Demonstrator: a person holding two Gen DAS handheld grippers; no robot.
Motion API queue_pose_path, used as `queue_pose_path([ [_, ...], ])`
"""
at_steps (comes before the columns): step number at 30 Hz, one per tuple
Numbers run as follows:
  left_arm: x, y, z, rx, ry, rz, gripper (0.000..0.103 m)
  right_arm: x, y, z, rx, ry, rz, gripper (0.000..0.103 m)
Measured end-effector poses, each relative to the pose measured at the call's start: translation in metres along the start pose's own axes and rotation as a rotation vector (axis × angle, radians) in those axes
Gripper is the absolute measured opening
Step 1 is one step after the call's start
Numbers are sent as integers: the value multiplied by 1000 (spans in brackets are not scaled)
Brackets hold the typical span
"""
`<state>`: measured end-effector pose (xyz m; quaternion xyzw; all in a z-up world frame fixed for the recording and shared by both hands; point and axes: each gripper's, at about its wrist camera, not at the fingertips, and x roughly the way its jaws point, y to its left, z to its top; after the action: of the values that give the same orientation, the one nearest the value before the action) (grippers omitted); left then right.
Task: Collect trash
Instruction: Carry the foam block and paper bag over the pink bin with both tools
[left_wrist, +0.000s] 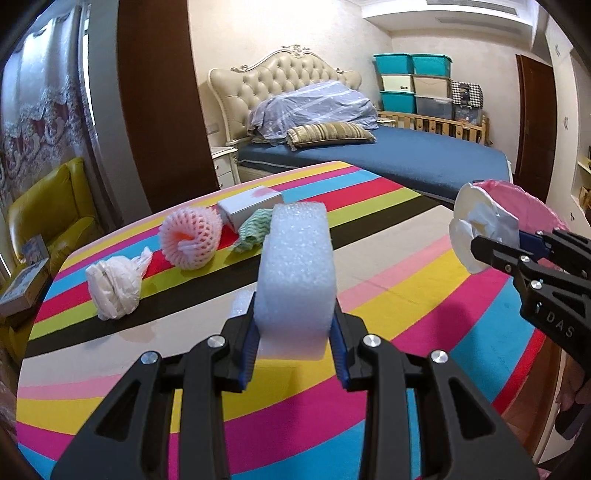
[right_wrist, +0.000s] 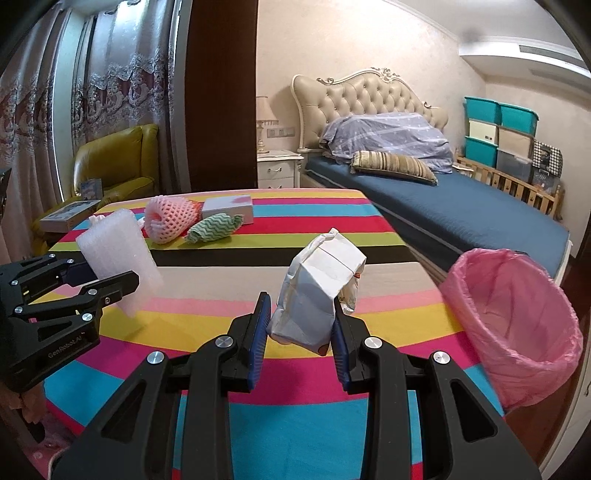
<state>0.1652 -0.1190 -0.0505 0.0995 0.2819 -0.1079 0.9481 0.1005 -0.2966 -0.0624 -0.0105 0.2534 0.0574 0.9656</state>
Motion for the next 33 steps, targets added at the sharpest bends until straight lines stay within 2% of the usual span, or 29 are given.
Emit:
queue_pose_path([
  [14, 0, -53, 20, 110, -19, -81, 33, -27, -59, -7, 43, -19, -83, 31],
  [22, 10, -102, 40, 170, 4, -206, 33, -41, -94, -14, 20, -34, -166, 31],
  [33, 32, -175, 81, 237, 2, -344, 33, -55, -182, -27, 114, -41, -256, 31],
])
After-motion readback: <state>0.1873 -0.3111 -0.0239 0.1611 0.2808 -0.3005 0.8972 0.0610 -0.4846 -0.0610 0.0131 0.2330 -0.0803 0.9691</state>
